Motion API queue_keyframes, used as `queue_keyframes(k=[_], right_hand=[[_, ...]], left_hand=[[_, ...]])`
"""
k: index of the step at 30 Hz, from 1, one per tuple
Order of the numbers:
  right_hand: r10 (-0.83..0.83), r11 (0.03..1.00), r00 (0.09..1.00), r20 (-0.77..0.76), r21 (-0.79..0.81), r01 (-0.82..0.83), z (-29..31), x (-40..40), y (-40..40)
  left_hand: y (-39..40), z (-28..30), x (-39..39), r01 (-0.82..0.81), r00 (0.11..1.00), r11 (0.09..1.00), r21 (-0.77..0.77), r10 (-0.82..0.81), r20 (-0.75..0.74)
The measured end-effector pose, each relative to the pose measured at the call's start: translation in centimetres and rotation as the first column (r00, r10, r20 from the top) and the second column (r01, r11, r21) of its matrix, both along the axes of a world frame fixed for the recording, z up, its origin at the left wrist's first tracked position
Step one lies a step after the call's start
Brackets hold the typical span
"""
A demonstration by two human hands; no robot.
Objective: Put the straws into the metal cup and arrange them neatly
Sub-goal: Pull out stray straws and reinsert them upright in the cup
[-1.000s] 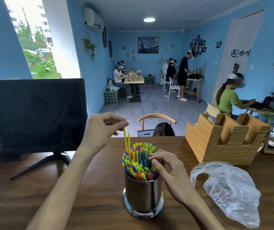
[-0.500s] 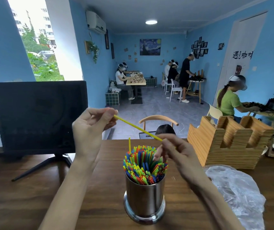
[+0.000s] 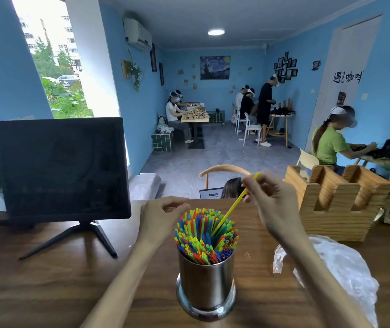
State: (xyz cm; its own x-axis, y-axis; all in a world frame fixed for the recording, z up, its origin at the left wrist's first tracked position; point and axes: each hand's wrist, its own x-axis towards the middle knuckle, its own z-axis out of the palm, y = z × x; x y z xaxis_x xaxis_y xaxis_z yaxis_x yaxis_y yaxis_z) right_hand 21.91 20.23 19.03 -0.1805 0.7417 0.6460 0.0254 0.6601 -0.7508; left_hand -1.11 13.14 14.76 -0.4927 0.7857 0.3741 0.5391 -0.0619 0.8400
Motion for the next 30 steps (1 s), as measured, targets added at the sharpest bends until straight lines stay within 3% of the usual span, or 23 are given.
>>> queue_keyframes(k=[4, 7, 10, 15, 18, 20, 23, 26, 28, 30], right_hand=[[-0.001, 1.000, 0.926, 0.378, 0.018, -0.006, -2.0, -1.5, -0.8], [0.027, 0.998, 0.827, 0.562, 0.029, -0.053, -3.6, -2.5, -1.4], [0.017, 0.998, 0.778, 0.629, 0.032, -0.048, -4.6, -2.9, -1.3], [0.113, 0.989, 0.791, 0.601, 0.011, -0.149, -4.7, -2.7, -0.6], [0.195, 0.980, 0.884, 0.424, -0.113, -0.162, -4.1, -2.6, -0.7], [0.284, 0.932, 0.951, 0.125, -0.269, -0.243, -3.4, -2.3, -0.8], [0.355, 0.801, 0.884, -0.305, -0.389, -0.455, -2.3, -2.0, -0.7], [0.311, 0.737, 0.793, -0.523, -0.394, -0.549, -1.0, -2.0, -0.5], [0.271, 0.778, 0.788, -0.553, -0.356, -0.517, -0.2, -1.7, 0.0], [0.233, 0.866, 0.847, -0.477, -0.295, -0.404, 0.3, -1.4, 0.4]], left_hand=[[0.0, 0.4, 0.0, 0.002, 0.999, 0.999, 0.041, 0.000, -0.044], [-0.8, 2.5, 0.1, -0.026, 0.999, 0.978, 0.206, 0.030, -0.019], [-2.0, 5.6, 0.4, -0.069, 0.998, 0.890, 0.450, 0.062, 0.031], [-3.6, 8.3, 1.0, -0.222, 0.936, 0.679, 0.700, -0.053, 0.348], [-3.8, 7.6, 1.3, -0.255, 0.873, 0.697, 0.670, -0.133, 0.470], [-3.9, 6.8, 1.2, -0.239, 0.836, 0.745, 0.623, -0.169, 0.522], [-3.8, 5.4, 1.4, -0.163, 0.785, 0.833, 0.528, -0.214, 0.581], [-3.6, 3.4, 1.4, -0.019, 0.749, 0.920, 0.392, -0.246, 0.615], [-3.1, 1.8, 1.3, 0.079, 0.852, 0.971, 0.226, -0.183, 0.490], [-2.4, 0.6, 1.2, 0.065, 0.968, 0.995, 0.079, -0.082, 0.237]])
